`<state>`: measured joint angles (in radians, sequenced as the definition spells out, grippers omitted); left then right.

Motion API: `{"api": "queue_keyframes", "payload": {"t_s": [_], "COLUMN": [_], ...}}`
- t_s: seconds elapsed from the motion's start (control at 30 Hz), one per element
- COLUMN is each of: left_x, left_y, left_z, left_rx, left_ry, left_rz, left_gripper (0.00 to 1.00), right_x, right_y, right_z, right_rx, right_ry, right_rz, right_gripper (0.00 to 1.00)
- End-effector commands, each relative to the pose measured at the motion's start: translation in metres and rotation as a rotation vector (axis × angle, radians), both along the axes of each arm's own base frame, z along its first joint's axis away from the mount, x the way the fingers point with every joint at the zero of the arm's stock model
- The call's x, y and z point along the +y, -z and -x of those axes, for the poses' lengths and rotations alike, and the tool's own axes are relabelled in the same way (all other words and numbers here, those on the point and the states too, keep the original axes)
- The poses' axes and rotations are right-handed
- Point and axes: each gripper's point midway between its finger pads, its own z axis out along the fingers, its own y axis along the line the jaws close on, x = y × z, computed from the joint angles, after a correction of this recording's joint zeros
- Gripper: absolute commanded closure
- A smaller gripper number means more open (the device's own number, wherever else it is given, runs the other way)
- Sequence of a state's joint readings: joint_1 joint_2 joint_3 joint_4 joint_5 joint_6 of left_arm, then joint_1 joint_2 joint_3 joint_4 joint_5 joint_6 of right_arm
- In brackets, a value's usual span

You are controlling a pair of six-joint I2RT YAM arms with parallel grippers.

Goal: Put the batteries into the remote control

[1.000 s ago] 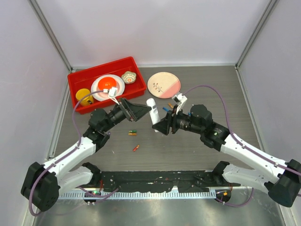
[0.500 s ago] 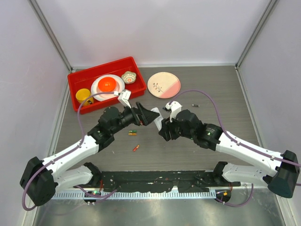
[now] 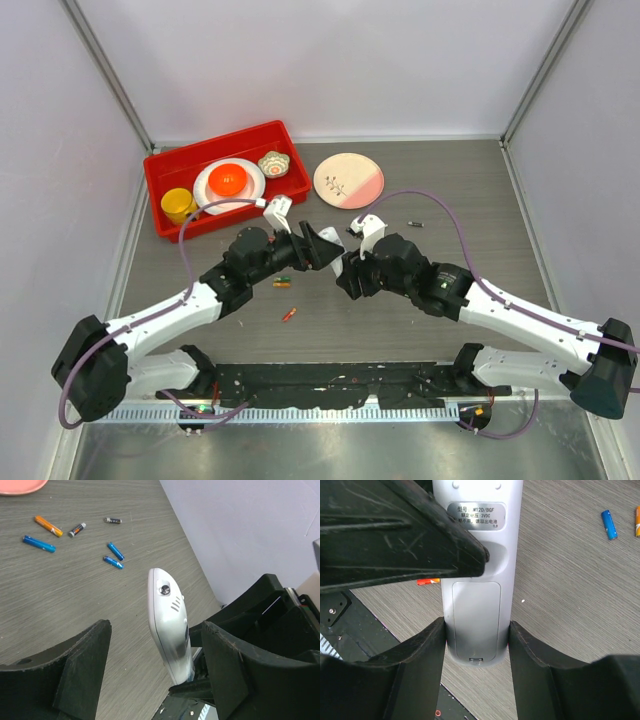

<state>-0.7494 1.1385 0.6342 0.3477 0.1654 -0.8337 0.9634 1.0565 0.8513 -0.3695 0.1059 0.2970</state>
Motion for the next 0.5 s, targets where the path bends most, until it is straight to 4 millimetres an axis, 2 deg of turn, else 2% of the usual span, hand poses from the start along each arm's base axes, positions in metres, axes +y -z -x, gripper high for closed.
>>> {"api": "queue_keyframes", "payload": {"t_s": [0.0, 0.27, 0.47], "left_x": [-0.0120, -0.0188, -0.0209], "left_y": [-0.0285, -0.0203, -0.0223], "left_z": [-0.0037, -0.0022, -0.0050], "left_rx": [-0.066, -0.050, -0.055], "left_ry": [0.019, 0.036, 0.037], "left_rz": [0.062, 0.065, 0.069], "left_gripper": [0.25, 0.34, 0.35], "right_x": [0.0099, 0.0082, 0.0088], "right_y": [-0.0318, -0.0285, -0.0248], "right_z": [-0.0086, -0.0071, -0.0061], "right_rx": [-0.064, -0.059, -0.054], "right_ry": [0.008, 0.008, 0.002], "right_rz": [-0.066, -0.057, -0.047], "right_gripper": [0.71, 0.71, 0.71]}}
